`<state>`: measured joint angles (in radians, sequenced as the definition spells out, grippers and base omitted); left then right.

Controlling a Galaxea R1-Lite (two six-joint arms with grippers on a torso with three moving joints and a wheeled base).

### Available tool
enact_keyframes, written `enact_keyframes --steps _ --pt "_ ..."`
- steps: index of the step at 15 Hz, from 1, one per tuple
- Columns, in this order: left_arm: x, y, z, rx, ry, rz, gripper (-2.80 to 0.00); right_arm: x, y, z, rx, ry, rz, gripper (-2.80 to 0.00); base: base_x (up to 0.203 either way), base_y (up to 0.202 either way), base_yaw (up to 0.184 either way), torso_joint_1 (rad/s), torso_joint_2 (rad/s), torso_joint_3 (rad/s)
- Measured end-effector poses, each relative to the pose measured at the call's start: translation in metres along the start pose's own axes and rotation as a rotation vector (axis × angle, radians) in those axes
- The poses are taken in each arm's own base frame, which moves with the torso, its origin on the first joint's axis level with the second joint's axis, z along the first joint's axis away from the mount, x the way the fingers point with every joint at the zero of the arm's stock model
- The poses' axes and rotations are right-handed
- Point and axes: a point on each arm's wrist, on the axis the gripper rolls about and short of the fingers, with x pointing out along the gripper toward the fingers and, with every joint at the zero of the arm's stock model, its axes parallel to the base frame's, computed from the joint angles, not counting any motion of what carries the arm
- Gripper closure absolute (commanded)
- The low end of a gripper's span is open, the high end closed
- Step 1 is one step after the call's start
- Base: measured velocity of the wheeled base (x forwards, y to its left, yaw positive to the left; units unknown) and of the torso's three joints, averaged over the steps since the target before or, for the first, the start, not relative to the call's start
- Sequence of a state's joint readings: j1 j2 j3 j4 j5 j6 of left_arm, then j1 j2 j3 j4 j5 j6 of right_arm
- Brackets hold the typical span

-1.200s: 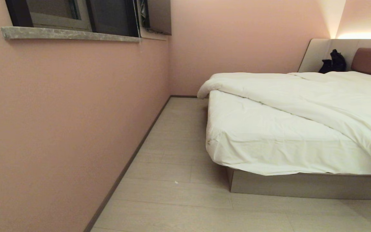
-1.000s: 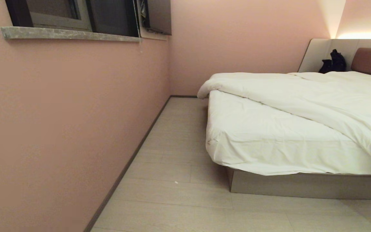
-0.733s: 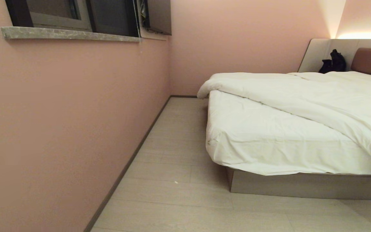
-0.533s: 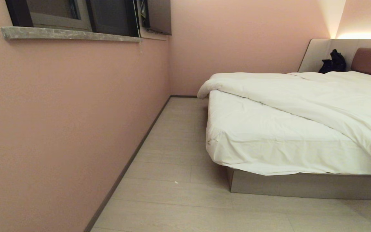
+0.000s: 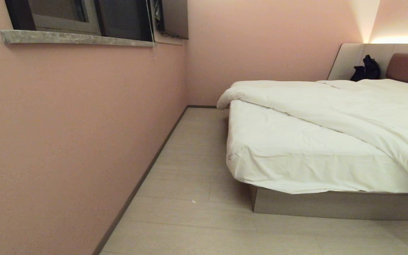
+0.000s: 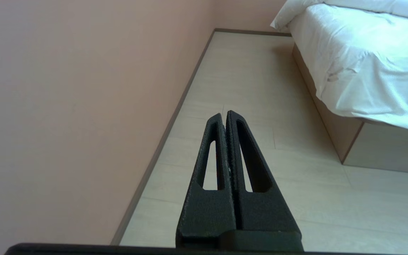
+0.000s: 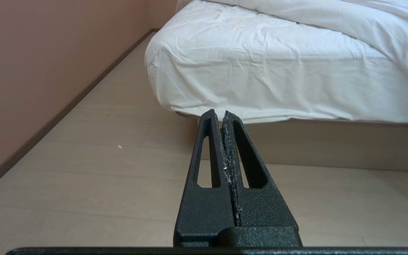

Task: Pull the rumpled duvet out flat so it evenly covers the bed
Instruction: Hold the folded corner of the quilt

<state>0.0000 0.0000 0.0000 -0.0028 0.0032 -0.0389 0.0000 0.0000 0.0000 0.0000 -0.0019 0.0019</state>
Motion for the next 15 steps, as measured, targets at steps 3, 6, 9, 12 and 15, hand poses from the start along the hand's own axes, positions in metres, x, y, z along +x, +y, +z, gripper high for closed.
enact_keyframes --steps 3,6,9,12,15 --pt "0.0 0.0 0.0 0.001 0.0 0.0 0.0 0.0 0.0 0.0 0.0 0.0 0.0 0.0 0.198 0.0 -0.001 0.002 0.0 0.0" --pt "0.0 0.0 -0.0001 0.002 0.001 -0.002 0.0 0.0 0.0 0.0 0.0 0.0 0.0 0.0 0.197 0.0 0.001 0.003 0.0 0.0" --pt "0.0 0.0 0.0 0.002 0.0 -0.001 0.0 0.0 0.0 0.0 0.0 0.0 0.0 0.0 0.197 0.0 -0.001 -0.002 0.0 0.001" --pt "0.0 0.0 0.0 0.001 0.0 0.0 0.0 0.0 0.0 0.0 -0.001 0.0 0.001 0.0 0.197 0.0 0.0 0.003 0.01 0.002" --pt "0.0 0.0 0.0 0.001 0.0 -0.001 0.0 0.0 0.0 0.0 -0.002 0.0 0.001 0.0 0.199 0.0 0.002 0.002 0.0 0.002"
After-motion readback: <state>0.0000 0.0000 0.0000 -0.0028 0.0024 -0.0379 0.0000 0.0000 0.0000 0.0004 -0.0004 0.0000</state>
